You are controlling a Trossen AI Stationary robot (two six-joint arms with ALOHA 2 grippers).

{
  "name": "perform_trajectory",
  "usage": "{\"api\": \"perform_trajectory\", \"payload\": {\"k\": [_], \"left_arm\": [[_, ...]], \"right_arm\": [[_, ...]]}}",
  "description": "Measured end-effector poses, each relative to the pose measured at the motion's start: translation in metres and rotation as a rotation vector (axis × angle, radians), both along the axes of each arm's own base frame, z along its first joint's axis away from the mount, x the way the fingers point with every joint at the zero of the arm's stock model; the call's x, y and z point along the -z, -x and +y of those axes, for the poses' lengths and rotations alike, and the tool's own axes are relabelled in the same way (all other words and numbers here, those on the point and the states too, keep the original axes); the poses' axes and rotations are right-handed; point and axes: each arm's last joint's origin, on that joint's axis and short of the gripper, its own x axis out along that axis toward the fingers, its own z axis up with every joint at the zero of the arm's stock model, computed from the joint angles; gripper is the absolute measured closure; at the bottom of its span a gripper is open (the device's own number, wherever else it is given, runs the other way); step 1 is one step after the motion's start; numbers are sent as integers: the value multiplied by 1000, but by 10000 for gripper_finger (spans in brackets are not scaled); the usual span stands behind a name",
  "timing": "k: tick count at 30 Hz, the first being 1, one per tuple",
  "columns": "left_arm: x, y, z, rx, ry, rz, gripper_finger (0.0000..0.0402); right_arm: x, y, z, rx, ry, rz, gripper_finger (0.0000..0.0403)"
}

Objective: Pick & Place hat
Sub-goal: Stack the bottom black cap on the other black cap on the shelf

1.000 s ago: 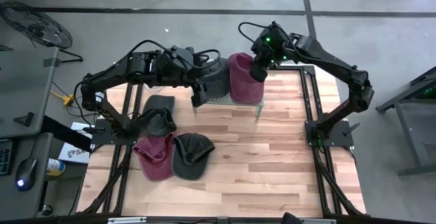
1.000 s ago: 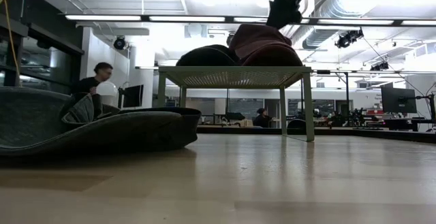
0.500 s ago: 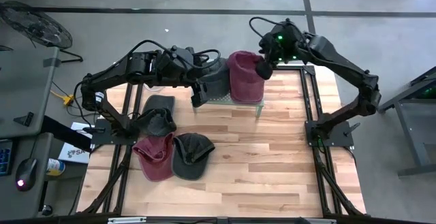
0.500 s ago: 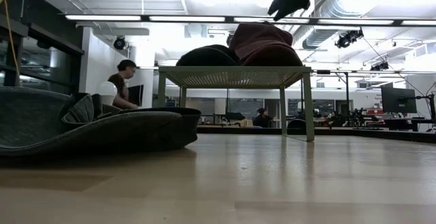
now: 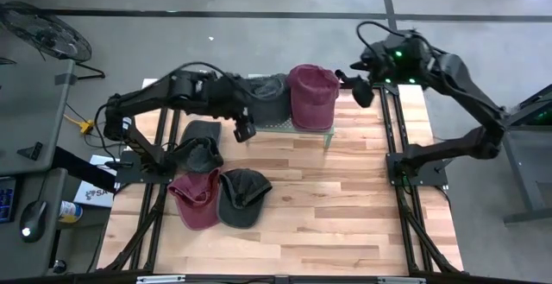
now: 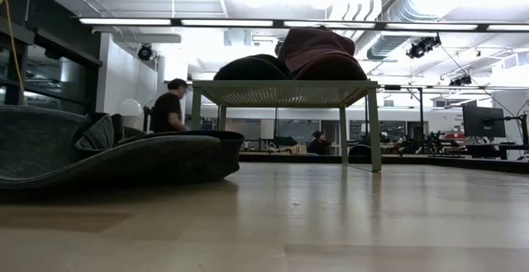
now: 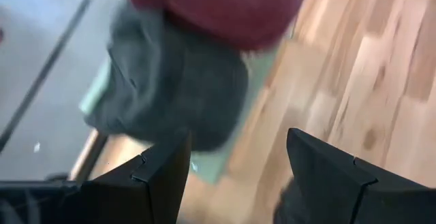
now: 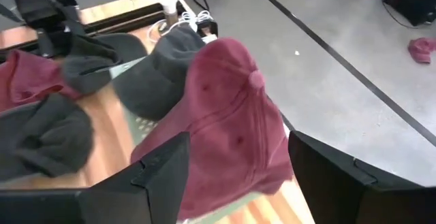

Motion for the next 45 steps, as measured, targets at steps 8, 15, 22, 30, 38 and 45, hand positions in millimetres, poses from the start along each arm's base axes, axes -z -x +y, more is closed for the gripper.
{"api": "perform_trajectory", "payload": {"k": [8,15,22,30,38,45], "left_arm": [[63,-9,-17,-135,139,155,166],[118,-6,-47,-431,329,219,166],[164,6,-75,-705,443,259,166],[205,13,-93,-897,548,225,166],[234,22,-100,-1056,590,164,166],[242,26,-98,-1133,592,149,166]], "right_arm": [[-6,29,27,-8,-61,-21,162],[-3,40,38,-4,-119,21,162],[-1,40,40,-18,-127,40,162],[-1,40,40,-30,-112,46,162],[-1,40,40,-47,-92,57,162],[-1,40,40,-64,-81,63,162]]}}
